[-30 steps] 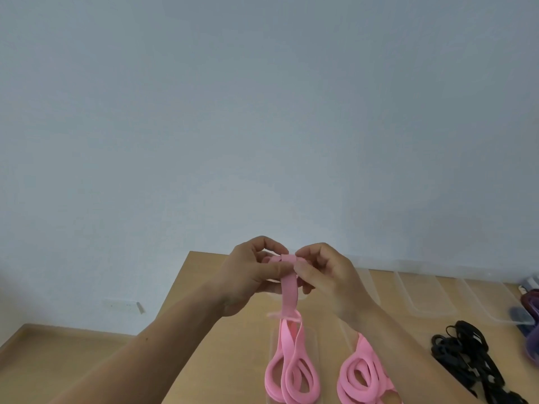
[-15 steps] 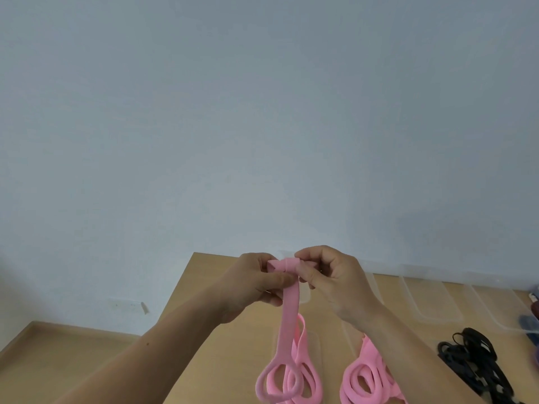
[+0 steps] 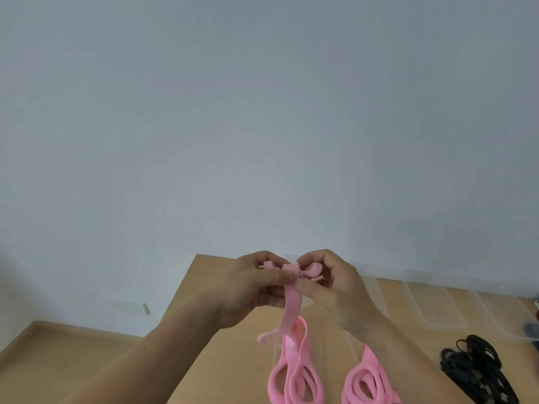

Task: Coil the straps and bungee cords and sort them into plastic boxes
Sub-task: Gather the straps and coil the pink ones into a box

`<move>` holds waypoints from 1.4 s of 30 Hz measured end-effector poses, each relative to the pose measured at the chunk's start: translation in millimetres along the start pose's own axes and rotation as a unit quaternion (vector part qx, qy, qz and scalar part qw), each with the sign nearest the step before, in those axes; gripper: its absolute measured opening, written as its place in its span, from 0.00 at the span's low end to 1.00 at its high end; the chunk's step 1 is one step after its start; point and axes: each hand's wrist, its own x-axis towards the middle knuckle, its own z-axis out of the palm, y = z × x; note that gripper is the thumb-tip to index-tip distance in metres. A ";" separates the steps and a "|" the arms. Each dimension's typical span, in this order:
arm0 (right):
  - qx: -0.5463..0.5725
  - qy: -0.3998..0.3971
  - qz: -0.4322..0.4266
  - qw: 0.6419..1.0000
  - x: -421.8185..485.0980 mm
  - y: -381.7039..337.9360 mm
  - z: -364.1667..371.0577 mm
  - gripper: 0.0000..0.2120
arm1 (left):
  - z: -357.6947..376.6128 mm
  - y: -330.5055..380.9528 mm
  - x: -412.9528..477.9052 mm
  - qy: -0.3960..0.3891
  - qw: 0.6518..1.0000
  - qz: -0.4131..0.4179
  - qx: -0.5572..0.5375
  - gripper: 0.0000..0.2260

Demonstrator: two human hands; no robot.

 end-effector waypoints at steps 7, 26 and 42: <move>0.006 -0.003 0.064 0.998 0.9 -1.2 2.4 0.05 | 1.9 -3.7 1.4 -0.002 0.996 0.051 0.069 0.16; -0.018 0.003 0.024 1.000 -9.7 2.0 2.6 0.08 | 2.5 -9.3 -3.6 -0.070 0.993 -0.005 0.100 0.14; 0.020 0.003 0.083 0.996 -5.6 -1.4 -0.7 0.08 | 4.4 -13.2 2.6 0.019 0.996 0.062 0.058 0.15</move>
